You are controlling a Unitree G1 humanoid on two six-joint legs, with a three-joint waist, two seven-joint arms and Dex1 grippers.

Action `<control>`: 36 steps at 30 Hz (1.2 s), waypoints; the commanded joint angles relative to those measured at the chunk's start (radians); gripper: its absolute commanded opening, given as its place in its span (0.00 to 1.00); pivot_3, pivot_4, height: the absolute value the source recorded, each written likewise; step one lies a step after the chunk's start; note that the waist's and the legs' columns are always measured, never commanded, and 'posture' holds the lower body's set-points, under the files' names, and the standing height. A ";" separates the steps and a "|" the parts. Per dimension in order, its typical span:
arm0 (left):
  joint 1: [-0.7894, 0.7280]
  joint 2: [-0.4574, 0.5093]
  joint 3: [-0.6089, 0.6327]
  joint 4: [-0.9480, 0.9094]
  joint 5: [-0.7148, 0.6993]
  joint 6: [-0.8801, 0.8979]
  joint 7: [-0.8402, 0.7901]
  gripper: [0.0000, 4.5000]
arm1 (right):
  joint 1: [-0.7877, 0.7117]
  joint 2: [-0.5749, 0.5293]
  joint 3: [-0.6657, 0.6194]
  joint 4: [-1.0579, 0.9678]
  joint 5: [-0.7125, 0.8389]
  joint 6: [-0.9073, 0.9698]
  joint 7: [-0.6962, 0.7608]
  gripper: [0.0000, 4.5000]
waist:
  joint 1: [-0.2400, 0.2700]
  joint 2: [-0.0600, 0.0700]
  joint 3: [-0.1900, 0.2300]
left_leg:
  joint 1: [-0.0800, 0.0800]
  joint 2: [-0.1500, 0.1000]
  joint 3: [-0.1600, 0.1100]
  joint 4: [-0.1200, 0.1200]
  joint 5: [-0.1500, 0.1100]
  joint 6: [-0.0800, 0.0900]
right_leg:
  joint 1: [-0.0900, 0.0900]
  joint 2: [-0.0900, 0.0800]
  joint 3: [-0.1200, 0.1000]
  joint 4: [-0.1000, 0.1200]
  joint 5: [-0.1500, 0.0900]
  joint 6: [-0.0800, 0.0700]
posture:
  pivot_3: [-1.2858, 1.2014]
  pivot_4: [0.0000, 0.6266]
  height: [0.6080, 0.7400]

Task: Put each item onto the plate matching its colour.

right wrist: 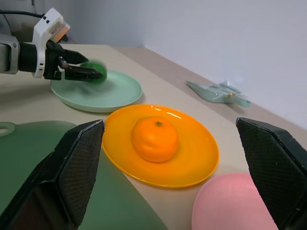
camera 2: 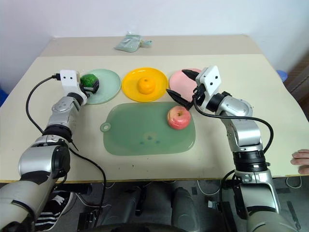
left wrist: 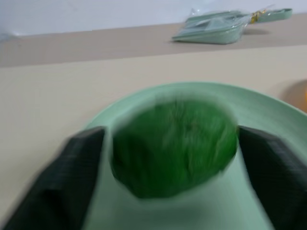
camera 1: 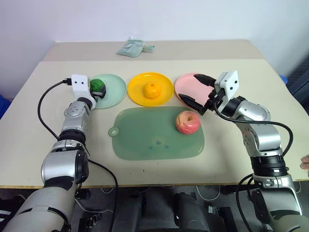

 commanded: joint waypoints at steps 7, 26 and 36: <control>-0.063 -0.022 0.044 -0.149 -0.128 -0.163 -0.357 0.99 | 0.011 -0.019 -0.027 -0.050 0.044 -0.008 0.051 1.00 | 0.001 0.000 0.000 | 0.000 0.000 0.000 0.000 0.000 0.000 | 0.000 0.000 0.000 0.000 0.000 0.000 | 0.52 0.24 1.00; 0.227 0.081 -0.164 -0.714 -0.366 0.388 -1.280 0.99 | 0.129 -0.129 0.126 -0.118 -0.067 0.142 0.104 1.00 | -0.026 0.001 0.000 | 0.001 0.003 -0.002 -0.001 0.000 0.000 | 0.000 0.000 0.001 0.000 0.000 -0.001 | 0.52 0.24 1.00; 0.293 0.101 -0.156 -0.807 -0.377 0.450 -1.279 1.00 | 0.114 -0.129 0.150 -0.018 -0.106 0.185 0.115 0.75 | -0.017 0.001 0.000 | 0.001 0.003 -0.002 -0.001 0.000 0.000 | 0.000 0.000 0.002 -0.001 0.000 -0.001 | 0.52 0.24 1.00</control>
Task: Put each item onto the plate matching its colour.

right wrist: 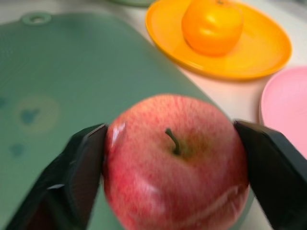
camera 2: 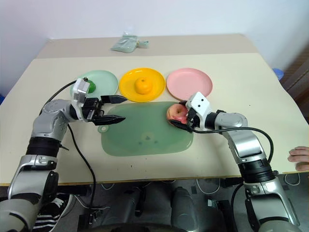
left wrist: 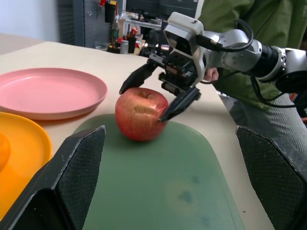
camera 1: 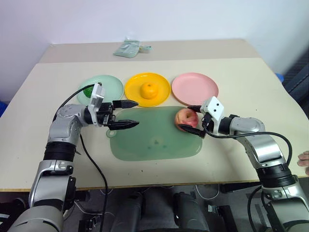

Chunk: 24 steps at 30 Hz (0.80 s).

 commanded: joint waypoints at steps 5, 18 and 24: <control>0.008 0.000 0.027 -0.054 -0.032 0.009 0.025 1.00 | -0.037 0.028 -0.044 0.018 0.021 0.007 -0.022 0.75 | 0.001 0.000 0.000 | 0.000 0.000 0.000 0.000 0.000 0.000 | 0.000 0.000 0.000 0.000 0.000 0.000 | 0.52 0.24 1.00; -0.018 -0.152 0.015 -0.022 0.044 -0.166 0.282 1.00 | -0.454 0.188 -0.219 0.612 -0.070 -0.281 -0.413 0.75 | 0.011 0.000 0.000 | 0.000 -0.001 0.001 -0.002 0.000 0.000 | -0.002 0.000 0.001 0.000 0.001 -0.001 | 0.52 0.24 1.00; -0.014 -0.173 0.006 -0.011 0.097 -0.247 0.370 1.00 | -0.607 0.218 -0.203 1.047 -0.147 -0.479 -0.455 0.75 | 0.009 0.000 0.000 | 0.000 -0.001 0.003 -0.002 0.001 -0.001 | -0.002 0.000 0.002 0.000 0.001 -0.001 | 0.52 0.24 1.00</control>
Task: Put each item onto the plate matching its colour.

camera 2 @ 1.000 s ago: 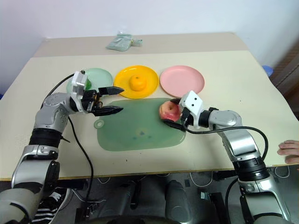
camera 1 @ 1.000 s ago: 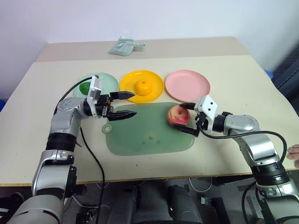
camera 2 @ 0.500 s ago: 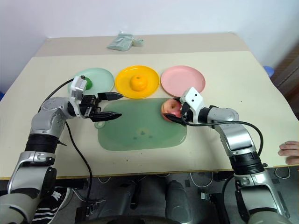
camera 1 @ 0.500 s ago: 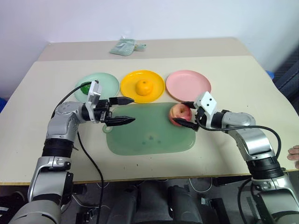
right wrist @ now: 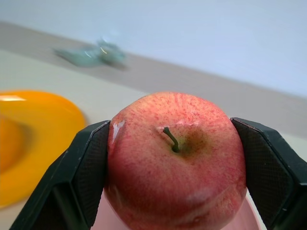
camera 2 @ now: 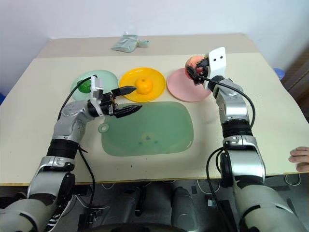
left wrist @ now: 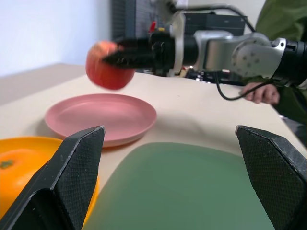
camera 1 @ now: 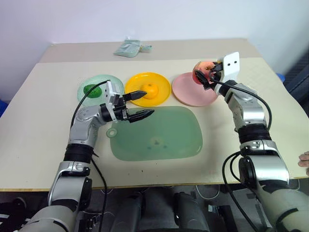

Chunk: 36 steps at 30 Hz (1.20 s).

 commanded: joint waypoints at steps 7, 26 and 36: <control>0.032 0.003 -0.002 -0.070 0.031 -0.051 0.092 1.00 | -0.106 0.027 -0.003 0.296 -0.046 -0.132 0.049 1.00 | -0.016 0.000 0.000 | 0.000 0.000 0.000 0.000 0.000 0.000 | 0.000 0.000 0.000 0.000 0.000 0.000 | 0.52 0.24 1.00; 0.010 0.152 0.054 0.003 -0.064 -0.019 -0.129 1.00 | 0.497 -0.093 -0.018 -0.933 0.547 0.242 0.683 1.00 | -0.017 0.001 0.000 | 0.000 0.000 -0.003 0.000 0.000 0.000 | 0.000 0.000 0.000 0.001 0.000 0.000 | 0.52 0.24 1.00; 0.033 0.249 0.072 0.037 -0.068 -0.012 -0.245 1.00 | 0.747 -0.291 0.048 -1.214 0.393 0.234 0.682 1.00 | -0.006 0.001 0.000 | 0.002 0.002 0.001 0.000 -0.001 0.001 | 0.002 0.000 0.002 -0.002 -0.001 0.000 | 0.52 0.24 1.00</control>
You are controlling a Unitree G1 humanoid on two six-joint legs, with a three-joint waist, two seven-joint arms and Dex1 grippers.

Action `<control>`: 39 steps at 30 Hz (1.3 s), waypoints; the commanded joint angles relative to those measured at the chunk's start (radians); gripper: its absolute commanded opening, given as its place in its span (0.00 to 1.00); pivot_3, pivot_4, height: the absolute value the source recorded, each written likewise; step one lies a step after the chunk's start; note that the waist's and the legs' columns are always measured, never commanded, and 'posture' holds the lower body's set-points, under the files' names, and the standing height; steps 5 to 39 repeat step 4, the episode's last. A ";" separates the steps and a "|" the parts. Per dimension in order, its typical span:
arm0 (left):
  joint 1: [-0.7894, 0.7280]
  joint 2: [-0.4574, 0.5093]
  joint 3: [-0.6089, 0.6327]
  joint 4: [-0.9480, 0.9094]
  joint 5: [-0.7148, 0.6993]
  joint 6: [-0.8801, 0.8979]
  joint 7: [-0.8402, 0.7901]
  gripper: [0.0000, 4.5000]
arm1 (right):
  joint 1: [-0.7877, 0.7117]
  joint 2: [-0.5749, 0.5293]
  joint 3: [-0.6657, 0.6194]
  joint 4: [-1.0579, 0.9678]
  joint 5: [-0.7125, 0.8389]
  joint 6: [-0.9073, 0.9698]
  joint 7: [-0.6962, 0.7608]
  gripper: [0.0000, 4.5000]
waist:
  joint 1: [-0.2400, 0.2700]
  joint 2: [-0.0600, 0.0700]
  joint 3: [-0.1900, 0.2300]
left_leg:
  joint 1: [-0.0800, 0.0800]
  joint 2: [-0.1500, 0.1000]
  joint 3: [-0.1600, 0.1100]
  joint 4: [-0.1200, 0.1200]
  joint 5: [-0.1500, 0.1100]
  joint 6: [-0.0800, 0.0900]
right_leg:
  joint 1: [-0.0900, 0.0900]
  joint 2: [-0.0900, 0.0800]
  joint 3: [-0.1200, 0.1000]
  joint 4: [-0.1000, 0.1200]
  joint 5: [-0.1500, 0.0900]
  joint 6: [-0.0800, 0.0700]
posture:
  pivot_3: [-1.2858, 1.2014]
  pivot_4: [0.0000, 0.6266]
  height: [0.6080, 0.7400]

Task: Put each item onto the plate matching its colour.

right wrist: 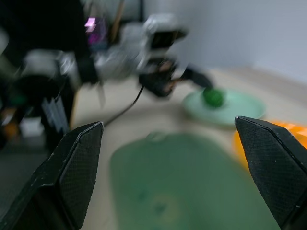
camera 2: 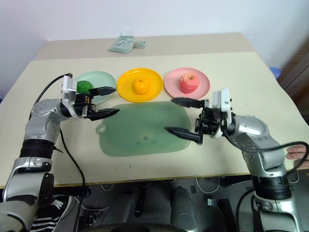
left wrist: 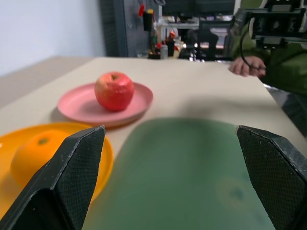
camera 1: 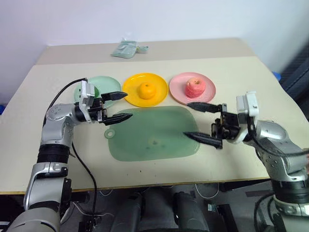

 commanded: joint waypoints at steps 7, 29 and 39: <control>0.027 0.011 0.007 -0.005 0.006 -0.034 -0.026 1.00 | -0.009 0.022 0.067 0.081 -0.199 -0.159 -0.046 1.00 | 0.013 0.000 0.000 | 0.000 0.001 0.001 0.000 0.000 0.000 | -0.001 0.000 0.000 0.000 0.000 0.000 | 0.52 0.24 1.00; 0.027 0.011 0.007 -0.005 0.006 -0.034 -0.026 1.00 | -0.009 0.022 0.067 0.081 -0.199 -0.159 -0.046 1.00 | 0.013 0.000 0.000 | 0.000 0.001 0.001 0.000 0.000 0.000 | -0.001 0.000 0.000 0.000 0.000 0.000 | 0.52 0.24 1.00; 0.027 0.011 0.007 -0.005 0.006 -0.034 -0.026 1.00 | -0.009 0.022 0.067 0.081 -0.199 -0.159 -0.046 1.00 | 0.013 0.000 0.000 | 0.000 0.001 0.001 0.000 0.000 0.000 | -0.001 0.000 0.000 0.000 0.000 0.000 | 0.52 0.24 1.00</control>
